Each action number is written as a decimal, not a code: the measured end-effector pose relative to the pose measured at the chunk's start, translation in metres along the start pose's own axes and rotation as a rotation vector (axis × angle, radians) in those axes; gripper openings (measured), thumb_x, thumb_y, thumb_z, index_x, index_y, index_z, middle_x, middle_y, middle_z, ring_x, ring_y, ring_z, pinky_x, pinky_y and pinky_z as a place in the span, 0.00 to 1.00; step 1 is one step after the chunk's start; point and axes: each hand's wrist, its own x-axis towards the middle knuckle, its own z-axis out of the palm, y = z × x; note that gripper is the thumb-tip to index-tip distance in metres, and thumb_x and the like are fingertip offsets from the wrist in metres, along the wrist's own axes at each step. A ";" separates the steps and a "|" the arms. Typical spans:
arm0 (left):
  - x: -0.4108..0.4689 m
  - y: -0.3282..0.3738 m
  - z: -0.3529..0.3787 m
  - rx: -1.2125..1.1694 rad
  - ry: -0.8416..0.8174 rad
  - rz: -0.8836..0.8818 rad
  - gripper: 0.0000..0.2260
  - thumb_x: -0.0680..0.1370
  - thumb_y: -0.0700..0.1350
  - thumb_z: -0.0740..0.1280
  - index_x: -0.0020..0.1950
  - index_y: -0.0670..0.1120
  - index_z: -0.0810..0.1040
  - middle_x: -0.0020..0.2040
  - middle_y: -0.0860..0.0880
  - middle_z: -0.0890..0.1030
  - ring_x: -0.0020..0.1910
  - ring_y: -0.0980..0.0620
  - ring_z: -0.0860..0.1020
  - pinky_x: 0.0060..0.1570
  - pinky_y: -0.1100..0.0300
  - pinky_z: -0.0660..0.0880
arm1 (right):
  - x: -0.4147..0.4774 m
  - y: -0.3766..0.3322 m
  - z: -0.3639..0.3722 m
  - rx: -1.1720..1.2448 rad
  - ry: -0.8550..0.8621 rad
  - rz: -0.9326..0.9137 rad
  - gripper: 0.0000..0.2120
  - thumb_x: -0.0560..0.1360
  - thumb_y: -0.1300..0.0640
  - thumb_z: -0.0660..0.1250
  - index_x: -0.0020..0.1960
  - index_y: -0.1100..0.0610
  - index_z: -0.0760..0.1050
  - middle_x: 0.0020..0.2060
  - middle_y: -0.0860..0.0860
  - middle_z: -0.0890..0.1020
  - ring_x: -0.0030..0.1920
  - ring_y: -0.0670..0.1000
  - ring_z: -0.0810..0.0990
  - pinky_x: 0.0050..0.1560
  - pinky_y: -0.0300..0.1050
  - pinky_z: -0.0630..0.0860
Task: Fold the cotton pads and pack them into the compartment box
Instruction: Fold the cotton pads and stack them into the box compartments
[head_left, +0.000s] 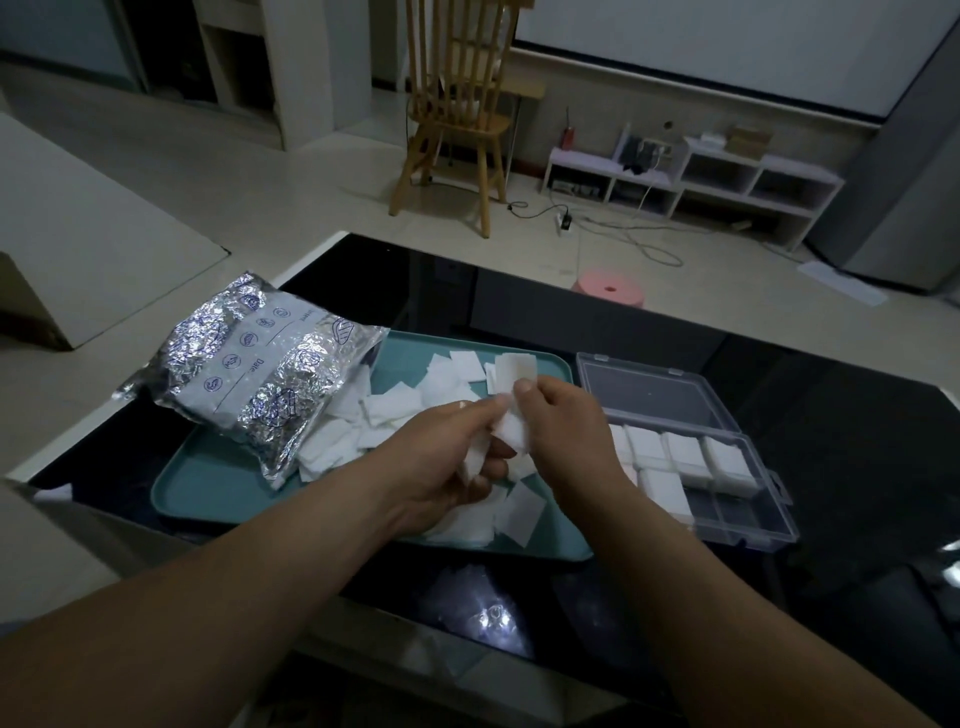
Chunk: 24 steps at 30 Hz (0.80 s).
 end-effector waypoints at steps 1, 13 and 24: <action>-0.001 0.000 0.000 0.031 -0.012 -0.001 0.06 0.83 0.44 0.67 0.46 0.46 0.77 0.37 0.46 0.79 0.31 0.52 0.74 0.26 0.64 0.66 | -0.001 -0.002 0.000 -0.010 -0.003 -0.016 0.18 0.84 0.52 0.62 0.39 0.58 0.78 0.32 0.52 0.80 0.34 0.52 0.77 0.39 0.51 0.73; 0.007 0.009 -0.009 0.064 0.166 0.144 0.10 0.79 0.37 0.69 0.42 0.49 0.74 0.36 0.46 0.82 0.36 0.50 0.82 0.32 0.61 0.70 | -0.002 -0.008 -0.017 0.318 -0.183 0.171 0.06 0.80 0.54 0.72 0.47 0.56 0.79 0.46 0.53 0.85 0.49 0.53 0.81 0.52 0.49 0.76; 0.008 0.002 -0.002 0.126 0.136 0.210 0.18 0.81 0.57 0.68 0.63 0.46 0.72 0.46 0.46 0.82 0.44 0.49 0.80 0.43 0.55 0.76 | -0.020 -0.013 -0.003 -0.249 0.065 -0.370 0.08 0.78 0.57 0.71 0.47 0.53 0.71 0.37 0.50 0.78 0.38 0.54 0.78 0.40 0.57 0.80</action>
